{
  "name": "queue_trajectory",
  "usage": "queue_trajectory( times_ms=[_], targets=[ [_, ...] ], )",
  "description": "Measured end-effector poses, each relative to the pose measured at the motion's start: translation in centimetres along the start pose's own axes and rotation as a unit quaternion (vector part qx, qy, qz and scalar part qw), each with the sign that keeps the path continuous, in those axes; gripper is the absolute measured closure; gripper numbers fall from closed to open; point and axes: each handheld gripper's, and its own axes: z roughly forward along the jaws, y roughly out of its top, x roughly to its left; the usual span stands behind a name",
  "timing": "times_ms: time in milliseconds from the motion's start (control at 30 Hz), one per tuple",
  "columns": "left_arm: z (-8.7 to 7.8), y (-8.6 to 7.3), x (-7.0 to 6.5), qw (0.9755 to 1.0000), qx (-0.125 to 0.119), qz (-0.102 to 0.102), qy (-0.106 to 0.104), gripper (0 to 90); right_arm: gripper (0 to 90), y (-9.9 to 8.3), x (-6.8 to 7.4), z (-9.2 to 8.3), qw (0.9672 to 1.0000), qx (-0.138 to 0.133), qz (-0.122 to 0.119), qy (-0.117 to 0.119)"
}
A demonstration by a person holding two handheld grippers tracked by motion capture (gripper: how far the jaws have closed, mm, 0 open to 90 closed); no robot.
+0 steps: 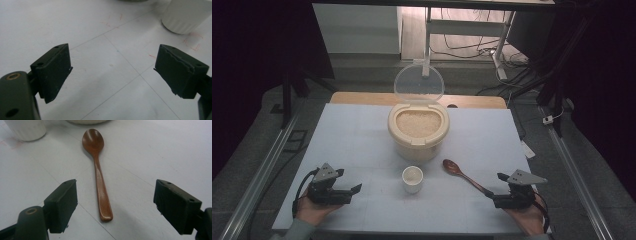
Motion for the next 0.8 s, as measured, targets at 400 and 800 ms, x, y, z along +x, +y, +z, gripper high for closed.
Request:
queue_trajectory(
  times_ms=[400, 800],
  targets=[
    [0.02, -0.07, -0.06, 1.0000, 0.007, -0.003, -0.005, 12.4, 21.2, 0.29, -0.02, -0.22, 1.0000, -0.001, 0.002, 0.000],
    [-0.05, -0.15, -0.10, 0.9999, 0.008, -0.005, -0.004, 12.8, 22.5, 0.33, 0.15, -0.06, 1.0000, 0.003, 0.002, 0.001]
  ],
)
